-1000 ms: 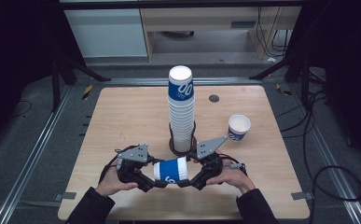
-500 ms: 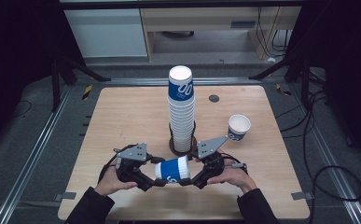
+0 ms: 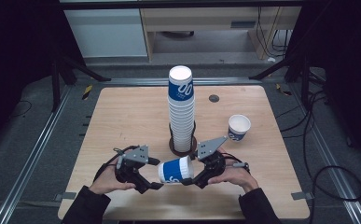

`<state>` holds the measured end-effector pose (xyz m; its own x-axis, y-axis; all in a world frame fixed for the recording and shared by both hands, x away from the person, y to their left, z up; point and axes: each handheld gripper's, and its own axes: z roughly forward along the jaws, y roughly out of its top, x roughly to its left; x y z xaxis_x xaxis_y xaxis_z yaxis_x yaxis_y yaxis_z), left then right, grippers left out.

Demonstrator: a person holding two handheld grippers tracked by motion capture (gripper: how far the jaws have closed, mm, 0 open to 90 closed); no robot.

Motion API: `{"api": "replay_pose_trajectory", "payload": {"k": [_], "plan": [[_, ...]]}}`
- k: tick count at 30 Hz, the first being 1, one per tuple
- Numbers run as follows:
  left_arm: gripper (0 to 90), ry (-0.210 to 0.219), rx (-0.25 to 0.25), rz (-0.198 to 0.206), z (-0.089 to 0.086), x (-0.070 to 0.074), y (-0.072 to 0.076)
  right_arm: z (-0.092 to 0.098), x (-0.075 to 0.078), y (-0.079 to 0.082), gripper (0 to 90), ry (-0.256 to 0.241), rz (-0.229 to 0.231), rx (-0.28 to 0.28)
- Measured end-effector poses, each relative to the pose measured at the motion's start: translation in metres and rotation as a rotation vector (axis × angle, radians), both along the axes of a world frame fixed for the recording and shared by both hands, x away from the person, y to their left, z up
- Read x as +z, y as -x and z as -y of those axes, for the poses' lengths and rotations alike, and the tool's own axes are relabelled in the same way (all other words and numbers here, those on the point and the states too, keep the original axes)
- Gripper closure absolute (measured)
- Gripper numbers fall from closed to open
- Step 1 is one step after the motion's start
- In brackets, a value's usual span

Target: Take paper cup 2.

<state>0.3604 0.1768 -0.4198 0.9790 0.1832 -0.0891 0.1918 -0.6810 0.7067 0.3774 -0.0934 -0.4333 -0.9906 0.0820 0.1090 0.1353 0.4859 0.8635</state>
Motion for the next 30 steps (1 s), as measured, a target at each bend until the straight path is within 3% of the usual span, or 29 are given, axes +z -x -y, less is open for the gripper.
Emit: {"api": "replay_pose_trajectory", "payload": {"k": [5,10,19,25,30], "plan": [[14.9,-0.093,-0.019,0.009,0.012,-0.010,0.001,-0.010,-0.007,0.002,18.2,0.069,0.005,0.022],[16.8,-0.126,-0.037,0.011,0.018,-0.013,0.004,-0.020,-0.012,0.006,18.1,0.121,0.005,0.050],[22.8,-0.153,-0.052,-0.003,0.024,-0.019,0.006,-0.026,-0.013,0.008,18.1,0.127,0.012,0.072],[28.3,-0.150,-0.057,0.011,0.025,-0.020,0.007,-0.026,-0.013,0.007,17.4,0.133,0.011,0.065],[28.0,-0.137,-0.035,0.019,0.021,-0.018,0.004,-0.025,-0.011,0.006,12.8,0.090,0.039,0.039]]}}
